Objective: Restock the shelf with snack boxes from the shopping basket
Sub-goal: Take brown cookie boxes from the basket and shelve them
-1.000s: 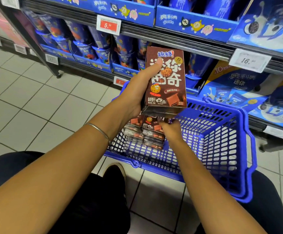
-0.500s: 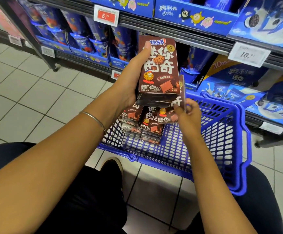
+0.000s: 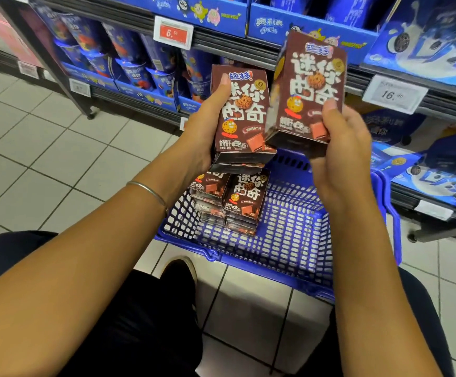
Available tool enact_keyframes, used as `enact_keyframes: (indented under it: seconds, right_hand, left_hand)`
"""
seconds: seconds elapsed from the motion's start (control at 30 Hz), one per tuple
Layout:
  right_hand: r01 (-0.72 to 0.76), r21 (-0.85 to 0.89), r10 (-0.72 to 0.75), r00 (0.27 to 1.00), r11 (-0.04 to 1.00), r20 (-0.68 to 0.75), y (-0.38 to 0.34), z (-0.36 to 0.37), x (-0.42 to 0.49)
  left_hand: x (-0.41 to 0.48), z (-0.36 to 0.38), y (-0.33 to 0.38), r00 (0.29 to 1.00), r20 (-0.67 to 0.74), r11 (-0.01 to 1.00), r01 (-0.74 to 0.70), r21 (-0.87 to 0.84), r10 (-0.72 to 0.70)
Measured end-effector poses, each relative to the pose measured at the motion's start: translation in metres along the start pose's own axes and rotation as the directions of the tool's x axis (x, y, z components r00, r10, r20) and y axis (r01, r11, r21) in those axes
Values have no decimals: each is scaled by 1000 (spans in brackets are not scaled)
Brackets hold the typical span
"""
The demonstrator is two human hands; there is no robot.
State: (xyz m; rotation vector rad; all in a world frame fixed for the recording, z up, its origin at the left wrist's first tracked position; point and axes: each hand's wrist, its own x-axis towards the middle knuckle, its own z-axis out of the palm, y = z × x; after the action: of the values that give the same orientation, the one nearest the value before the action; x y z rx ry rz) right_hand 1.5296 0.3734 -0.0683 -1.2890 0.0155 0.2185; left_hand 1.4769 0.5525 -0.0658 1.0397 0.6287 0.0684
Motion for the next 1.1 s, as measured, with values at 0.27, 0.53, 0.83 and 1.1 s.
enact_keyframes:
  seconds: [0.27,0.53,0.83,1.1]
  right_hand:
    - [-81,-230,116,983,970,143,21,40,-19]
    - [-120,-199,167,956,973,241,7,35,-13]
    - [-548,-173,549,834,818,-45,106,35,12]
    - [-262,-842,428,903,471,-41,203,66,-6]
  left_hand:
    - [2,2,-8,999,28,994,-23,105,20]
    - [6,-11,-10,993,112,995,37,-92,-27]
    - [10,-16,-2,995,94,980,46,-193,-28]
    - [9,-16,-2,993,114,975,57,-215,-33]
